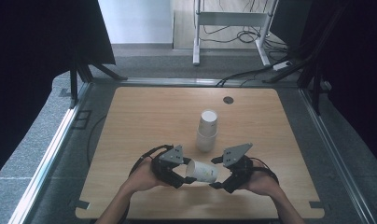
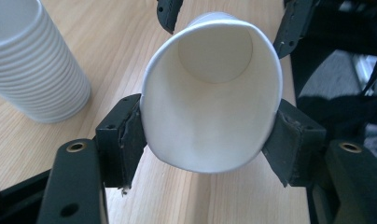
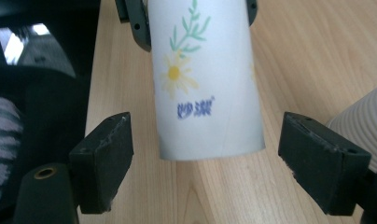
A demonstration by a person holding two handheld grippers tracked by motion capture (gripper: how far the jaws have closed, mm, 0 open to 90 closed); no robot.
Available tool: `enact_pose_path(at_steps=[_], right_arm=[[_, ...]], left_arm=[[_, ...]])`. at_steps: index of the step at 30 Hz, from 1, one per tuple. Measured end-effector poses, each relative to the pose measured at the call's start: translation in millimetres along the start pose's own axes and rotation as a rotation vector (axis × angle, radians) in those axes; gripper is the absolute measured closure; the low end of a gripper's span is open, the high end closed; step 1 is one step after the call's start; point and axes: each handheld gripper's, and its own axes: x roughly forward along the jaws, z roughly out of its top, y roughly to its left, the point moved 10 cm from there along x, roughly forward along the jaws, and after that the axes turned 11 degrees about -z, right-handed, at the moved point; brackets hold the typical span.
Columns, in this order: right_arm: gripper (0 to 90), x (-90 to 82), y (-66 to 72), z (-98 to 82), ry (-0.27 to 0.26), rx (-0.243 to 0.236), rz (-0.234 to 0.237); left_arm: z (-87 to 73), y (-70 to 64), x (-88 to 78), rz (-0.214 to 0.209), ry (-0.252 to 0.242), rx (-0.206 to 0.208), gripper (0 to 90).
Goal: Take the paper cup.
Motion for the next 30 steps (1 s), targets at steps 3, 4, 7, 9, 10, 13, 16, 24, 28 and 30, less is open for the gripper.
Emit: enact_pose_path(at_steps=[3, 4, 7, 9, 10, 13, 16, 24, 28, 30], right_arm=[[18.2, 5.9, 1.7, -2.5, 0.050, -0.018, -0.006], [18.2, 7.1, 1.8, -3.2, 0.062, -0.022, -0.006], [18.4, 11.5, 2.1, -5.6, 0.099, -0.033, -0.010], [18.8, 14.4, 3.5, -6.4, 0.117, -0.033, -0.003], [19.1, 15.5, 3.7, -7.1, 0.127, -0.038, -0.002], [20.0, 19.7, 5.3, -9.9, 0.164, -0.047, 0.001], [21.3, 24.9, 6.1, -12.6, 0.195, -0.067, 0.001], [24.0, 34.0, 9.2, -14.5, 0.229, -0.092, 0.005], [25.9, 36.4, 10.1, -15.2, 0.233, -0.096, 0.010], [28.1, 37.2, 10.7, -15.6, 0.234, -0.099, 0.014]], left_arm=[[0.7, -0.4, 2.4, 0.000, 0.060, 0.010, 34.0], [1.1, -0.4, 3.1, 0.001, 0.084, 0.013, 34.0], [2.1, -0.6, 4.9, -0.002, 0.130, 0.017, 33.6], [2.8, -0.6, 6.7, -0.002, 0.165, 0.021, 33.5], [3.2, -0.9, 7.4, -0.003, 0.175, 0.022, 33.5], [4.8, -1.2, 8.7, 0.001, 0.198, 0.022, 33.5], [9.2, -0.4, 11.2, 0.009, 0.242, 0.047, 33.5], [11.1, -0.7, 18.1, 0.009, 0.327, 0.065, 33.4], [13.2, -2.0, 20.9, 0.004, 0.335, 0.069, 33.4], [13.8, -2.5, 22.0, 0.001, 0.346, 0.079, 33.3]])
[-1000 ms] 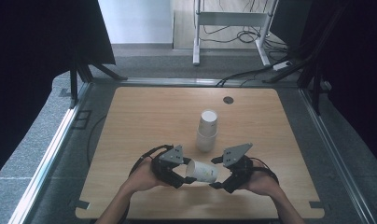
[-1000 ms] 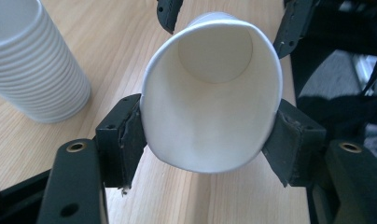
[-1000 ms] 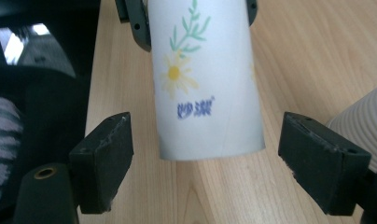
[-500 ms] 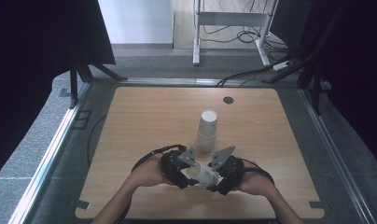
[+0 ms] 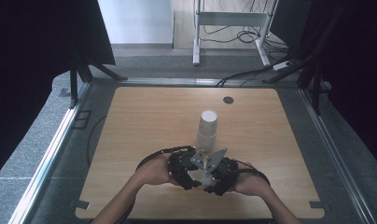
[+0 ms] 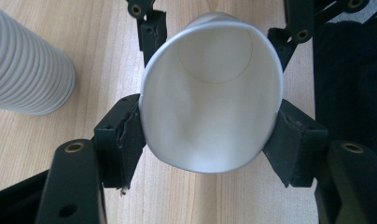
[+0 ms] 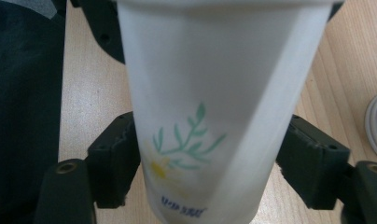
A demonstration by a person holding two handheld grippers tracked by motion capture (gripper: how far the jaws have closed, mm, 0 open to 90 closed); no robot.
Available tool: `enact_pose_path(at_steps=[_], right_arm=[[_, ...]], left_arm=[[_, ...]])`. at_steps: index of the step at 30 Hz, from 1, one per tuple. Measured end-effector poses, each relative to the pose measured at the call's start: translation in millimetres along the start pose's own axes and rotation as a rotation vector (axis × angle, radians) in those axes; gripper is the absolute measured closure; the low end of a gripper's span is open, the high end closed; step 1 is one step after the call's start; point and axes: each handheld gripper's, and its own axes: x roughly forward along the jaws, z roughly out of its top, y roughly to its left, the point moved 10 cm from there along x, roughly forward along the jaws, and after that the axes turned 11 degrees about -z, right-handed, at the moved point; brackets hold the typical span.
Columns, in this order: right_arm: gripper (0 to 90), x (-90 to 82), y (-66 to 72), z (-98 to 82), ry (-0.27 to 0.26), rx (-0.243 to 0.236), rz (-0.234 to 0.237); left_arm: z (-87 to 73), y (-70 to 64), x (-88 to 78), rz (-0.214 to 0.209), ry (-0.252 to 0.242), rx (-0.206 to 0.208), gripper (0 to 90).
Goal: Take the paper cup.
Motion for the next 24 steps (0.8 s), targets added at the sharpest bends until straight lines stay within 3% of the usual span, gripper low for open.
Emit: enact_pose_path(at_steps=[5, 10, 15, 16, 22, 24], right_arm=[[36.3, 0.1, 2.1, 0.3, -0.006, 0.003, 0.011], [37.3, -0.8, 2.4, -0.4, -0.005, 0.013, 0.012], [36.9, -3.8, 1.7, 1.6, -0.043, 0.045, 0.023], [36.9, -6.7, 1.0, 3.2, -0.071, 0.078, 0.031], [36.7, -13.9, -4.2, 5.1, -0.155, 0.139, 0.048], [36.6, -16.1, -5.3, 5.5, -0.179, 0.156, 0.049]], left_arm=[[1.2, -0.5, 0.7, 0.002, 0.009, -0.002, 33.1], [1.5, -0.2, 1.0, 0.001, -0.004, -0.003, 31.9], [3.0, 0.5, -4.3, -0.009, -0.059, -0.021, 25.2], [3.4, 1.6, -6.8, -0.006, -0.081, -0.027, 21.7], [6.3, 0.5, -12.9, -0.029, -0.182, -0.078, 14.2], [6.6, 0.8, -14.0, -0.029, -0.194, -0.084, 13.6]])
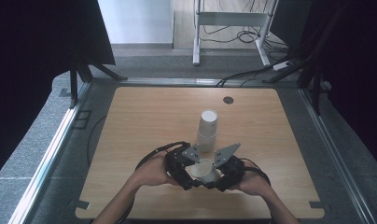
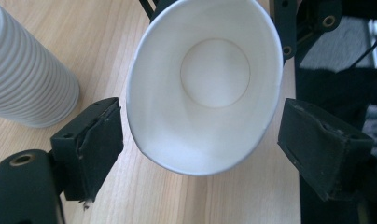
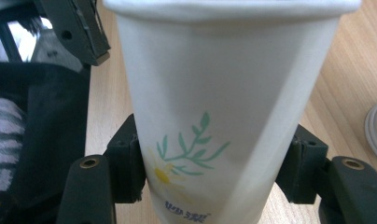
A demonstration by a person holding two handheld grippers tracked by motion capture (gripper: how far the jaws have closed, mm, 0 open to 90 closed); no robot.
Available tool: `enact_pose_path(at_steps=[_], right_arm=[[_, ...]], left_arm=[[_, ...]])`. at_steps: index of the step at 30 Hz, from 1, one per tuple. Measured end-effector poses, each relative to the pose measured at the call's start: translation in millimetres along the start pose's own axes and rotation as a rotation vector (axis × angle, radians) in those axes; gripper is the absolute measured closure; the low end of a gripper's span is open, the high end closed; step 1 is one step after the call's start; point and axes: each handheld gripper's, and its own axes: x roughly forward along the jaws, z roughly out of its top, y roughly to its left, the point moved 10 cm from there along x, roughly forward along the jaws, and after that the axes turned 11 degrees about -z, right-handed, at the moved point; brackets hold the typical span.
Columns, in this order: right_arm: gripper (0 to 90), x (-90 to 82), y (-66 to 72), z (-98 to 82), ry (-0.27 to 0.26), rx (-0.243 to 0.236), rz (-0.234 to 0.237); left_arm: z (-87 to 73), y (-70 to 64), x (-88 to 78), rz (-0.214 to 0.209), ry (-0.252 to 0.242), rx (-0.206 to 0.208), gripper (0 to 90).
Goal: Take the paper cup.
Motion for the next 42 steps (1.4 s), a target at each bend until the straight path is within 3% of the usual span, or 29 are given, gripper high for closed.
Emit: enact_pose_path(at_steps=[2, 3, 4, 5, 9, 17, 21, 32, 42], right_arm=[[36.6, -1.8, -0.5, 1.2, -0.025, 0.006, -0.003], [36.6, -1.8, -0.5, 1.2, -0.025, 0.006, -0.003], [36.6, -3.9, 0.0, 3.0, -0.053, 0.012, -0.004], [36.6, -4.7, 0.1, 3.8, -0.066, 0.017, -0.005], [36.5, -7.2, -0.4, 6.4, -0.115, 0.029, -0.009], [36.5, -7.8, -0.6, 8.9, -0.193, 0.046, -0.014], [36.5, -5.7, 1.3, 10.3, -0.224, 0.052, -0.007], [36.4, -2.8, 4.6, 12.9, -0.257, 0.043, 0.014], [36.1, 0.7, 4.5, 11.6, -0.261, 0.042, 0.024]], left_arm=[[3.3, 0.0, -1.8, -0.005, -0.054, -0.008, 13.1], [3.3, 0.0, -1.8, -0.005, -0.054, -0.008, 13.1], [6.2, -0.3, -4.0, -0.006, -0.100, -0.018, 13.0], [6.2, -0.3, -4.0, -0.006, -0.100, -0.018, 13.0], [12.0, -0.9, -9.3, -0.003, -0.199, -0.002, 13.1], [14.4, -0.1, -10.3, -0.004, -0.296, 0.005, 14.4], [16.3, -0.5, -6.8, -0.028, -0.345, 0.008, 15.6], [20.2, -2.3, -1.9, -0.022, -0.367, 0.038, 24.8], [19.7, -2.2, -1.6, -0.003, -0.317, 0.061, 28.8]])
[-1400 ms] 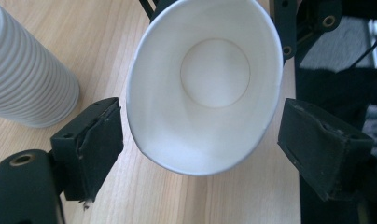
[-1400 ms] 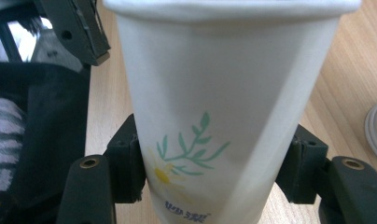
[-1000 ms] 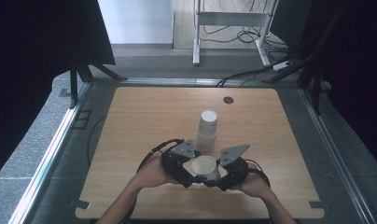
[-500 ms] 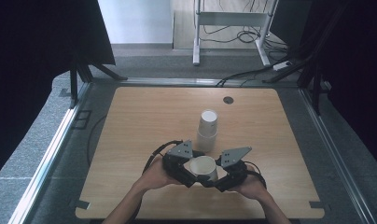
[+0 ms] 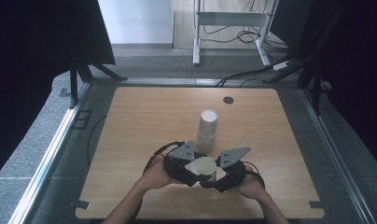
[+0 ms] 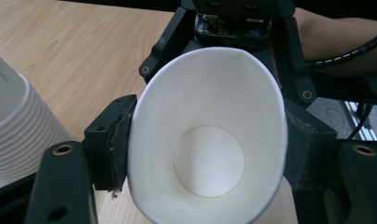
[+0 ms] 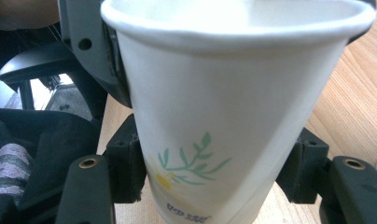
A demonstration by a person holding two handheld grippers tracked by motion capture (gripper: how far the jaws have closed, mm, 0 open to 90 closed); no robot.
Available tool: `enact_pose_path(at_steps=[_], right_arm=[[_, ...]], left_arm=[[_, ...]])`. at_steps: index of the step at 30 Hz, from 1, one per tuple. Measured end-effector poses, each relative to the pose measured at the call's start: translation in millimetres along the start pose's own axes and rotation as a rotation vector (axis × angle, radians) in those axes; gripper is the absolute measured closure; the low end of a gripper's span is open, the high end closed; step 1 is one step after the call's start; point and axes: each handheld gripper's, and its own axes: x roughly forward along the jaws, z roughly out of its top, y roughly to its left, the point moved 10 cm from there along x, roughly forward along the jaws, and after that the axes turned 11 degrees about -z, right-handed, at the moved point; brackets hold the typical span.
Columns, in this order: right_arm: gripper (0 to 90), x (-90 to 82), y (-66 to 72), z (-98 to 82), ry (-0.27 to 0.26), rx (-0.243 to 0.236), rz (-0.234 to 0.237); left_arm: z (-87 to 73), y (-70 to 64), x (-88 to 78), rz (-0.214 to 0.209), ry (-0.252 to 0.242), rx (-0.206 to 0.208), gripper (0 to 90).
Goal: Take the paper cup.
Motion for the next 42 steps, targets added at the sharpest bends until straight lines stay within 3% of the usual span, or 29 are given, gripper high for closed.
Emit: enact_pose_path(at_steps=[8, 20, 28, 42], right_arm=[[34.0, 0.7, -1.6, 0.2, 0.005, -0.004, -0.019], [13.6, 2.0, -13.5, -5.4, 0.041, 0.013, -0.119], [13.1, 0.1, -15.5, -9.7, 0.068, -0.006, -0.167], [9.3, -8.4, -27.3, -18.7, 0.092, 0.040, -0.243]], left_arm=[[1.5, 0.1, -0.4, 0.029, 0.040, 0.021, 29.0], [-5.2, 8.1, -7.0, 0.110, 0.110, 0.022, 29.0], [-9.9, 14.0, -11.8, 0.155, 0.130, 0.010, 29.0], [-21.8, 27.2, -24.9, 0.224, 0.155, -0.034, 28.8]])
